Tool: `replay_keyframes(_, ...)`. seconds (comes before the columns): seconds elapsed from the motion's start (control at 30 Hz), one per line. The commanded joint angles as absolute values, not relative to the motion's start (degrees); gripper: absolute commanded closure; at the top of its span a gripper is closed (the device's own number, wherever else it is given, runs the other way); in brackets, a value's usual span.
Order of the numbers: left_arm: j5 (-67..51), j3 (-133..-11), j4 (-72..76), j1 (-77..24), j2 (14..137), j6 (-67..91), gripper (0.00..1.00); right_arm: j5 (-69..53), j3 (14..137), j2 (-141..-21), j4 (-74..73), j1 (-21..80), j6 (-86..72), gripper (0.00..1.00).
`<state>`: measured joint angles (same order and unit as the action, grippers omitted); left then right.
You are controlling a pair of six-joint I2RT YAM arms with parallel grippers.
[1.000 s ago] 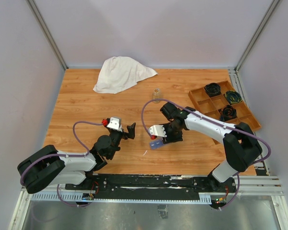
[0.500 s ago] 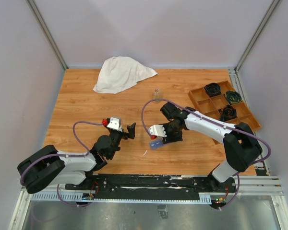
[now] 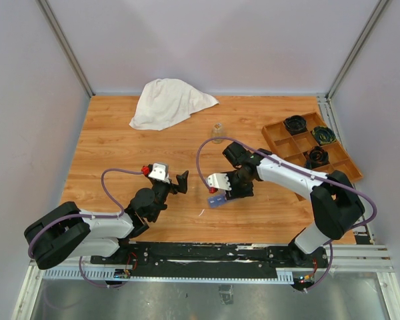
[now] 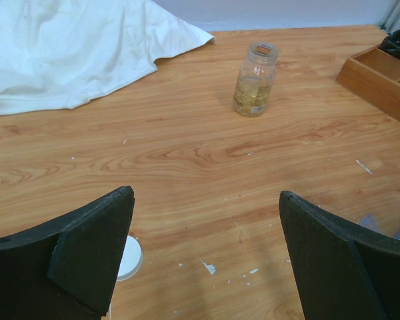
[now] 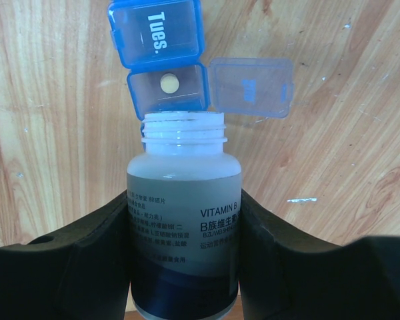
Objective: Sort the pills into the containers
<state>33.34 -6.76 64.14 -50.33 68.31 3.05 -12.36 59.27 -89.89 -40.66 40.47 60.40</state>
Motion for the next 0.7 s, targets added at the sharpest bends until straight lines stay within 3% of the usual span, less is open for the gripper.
replay_keyframes(0.0, 33.5, -7.5, 65.9, -50.0, 68.3, 3.3, 0.01, -13.0, 59.2, -88.7, -42.6, 40.5, 59.7, 0.99)
replay_keyframes(0.33, 33.4, -7.2, 66.1, -50.0, 68.0, 3.3, 0.01, -15.1, 59.2, -89.0, -43.5, 40.6, 60.6, 0.99)
replay_keyframes(0.4, 33.4, -7.3, 66.2, -50.0, 68.0, 3.3, 0.01, -11.1, 58.1, -88.4, -39.9, 40.4, 58.9, 0.99)
replay_keyframes(0.5, 33.4, -7.2, 66.2, -50.0, 68.0, 3.3, 0.01, -16.2, 59.9, -89.4, -45.3, 40.2, 61.0, 0.99)
replay_keyframes(0.6, 33.4, -7.1, 66.2, -50.0, 68.0, 3.3, 0.01, -11.5, 58.3, -89.0, -40.7, 40.0, 59.1, 0.99)
replay_keyframes(0.67, 33.4, -7.1, 66.2, -50.0, 68.0, 3.3, 0.01, -15.4, 59.7, -89.5, -44.4, 40.0, 60.4, 0.99)
